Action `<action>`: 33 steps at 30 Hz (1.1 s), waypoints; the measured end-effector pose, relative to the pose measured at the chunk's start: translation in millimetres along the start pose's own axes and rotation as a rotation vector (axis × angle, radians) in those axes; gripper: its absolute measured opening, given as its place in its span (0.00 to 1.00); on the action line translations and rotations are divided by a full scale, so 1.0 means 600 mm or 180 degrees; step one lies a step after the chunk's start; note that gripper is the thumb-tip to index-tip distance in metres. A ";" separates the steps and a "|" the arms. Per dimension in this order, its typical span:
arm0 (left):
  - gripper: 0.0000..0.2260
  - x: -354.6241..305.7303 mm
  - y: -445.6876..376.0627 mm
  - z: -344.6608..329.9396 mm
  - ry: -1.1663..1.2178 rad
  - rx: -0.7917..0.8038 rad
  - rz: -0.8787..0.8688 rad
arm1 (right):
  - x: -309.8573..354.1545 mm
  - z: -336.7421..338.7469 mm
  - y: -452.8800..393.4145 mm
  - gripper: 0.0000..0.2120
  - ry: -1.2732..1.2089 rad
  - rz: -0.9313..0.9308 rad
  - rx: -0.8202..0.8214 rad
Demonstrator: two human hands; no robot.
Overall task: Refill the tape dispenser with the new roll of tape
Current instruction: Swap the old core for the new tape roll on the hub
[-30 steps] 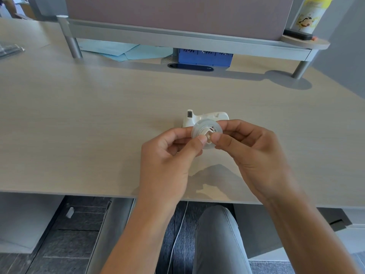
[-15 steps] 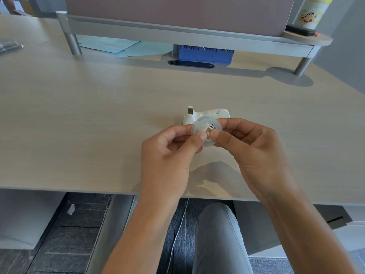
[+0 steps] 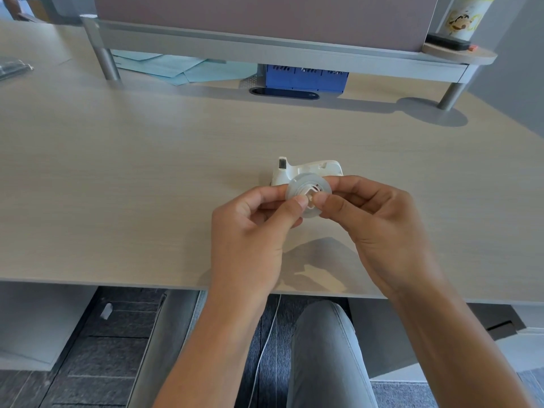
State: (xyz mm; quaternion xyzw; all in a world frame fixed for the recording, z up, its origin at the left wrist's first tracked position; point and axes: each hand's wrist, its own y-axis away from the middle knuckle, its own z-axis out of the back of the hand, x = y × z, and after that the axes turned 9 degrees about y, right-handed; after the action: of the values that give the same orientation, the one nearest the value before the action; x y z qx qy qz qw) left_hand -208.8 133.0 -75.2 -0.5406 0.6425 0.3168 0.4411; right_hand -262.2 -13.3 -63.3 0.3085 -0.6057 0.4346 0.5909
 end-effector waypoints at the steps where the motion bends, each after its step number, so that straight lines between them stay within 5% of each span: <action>1: 0.04 0.001 0.000 0.000 0.0007 0.0002 -0.0005 | 0.000 0.000 0.000 0.13 -0.0013 -0.0026 0.0012; 6: 0.03 0.001 -0.001 -0.008 0.0361 0.0075 -0.0007 | -0.004 -0.001 0.000 0.16 0.0170 0.0044 -0.0365; 9: 0.09 0.003 0.001 -0.011 0.0594 0.0119 -0.0001 | -0.009 -0.001 0.000 0.07 0.0242 0.0293 -0.0640; 11: 0.12 0.002 0.003 -0.012 0.0632 0.0152 -0.0020 | -0.008 -0.001 0.002 0.01 0.0259 0.0311 -0.0577; 17: 0.10 -0.001 0.010 -0.017 0.0597 0.0157 -0.0072 | 0.000 0.002 0.010 0.14 0.0166 0.0225 -0.0430; 33: 0.06 0.002 0.019 -0.064 -0.0288 0.0269 -0.0150 | 0.015 0.068 0.017 0.07 0.0431 0.0152 -0.0101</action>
State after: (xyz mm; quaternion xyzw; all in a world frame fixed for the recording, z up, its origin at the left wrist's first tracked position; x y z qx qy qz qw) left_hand -228.5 101.4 -61.3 -0.5215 0.6218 0.3030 0.4995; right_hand -290.4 -43.9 -52.8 0.2544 -0.5783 0.4587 0.6248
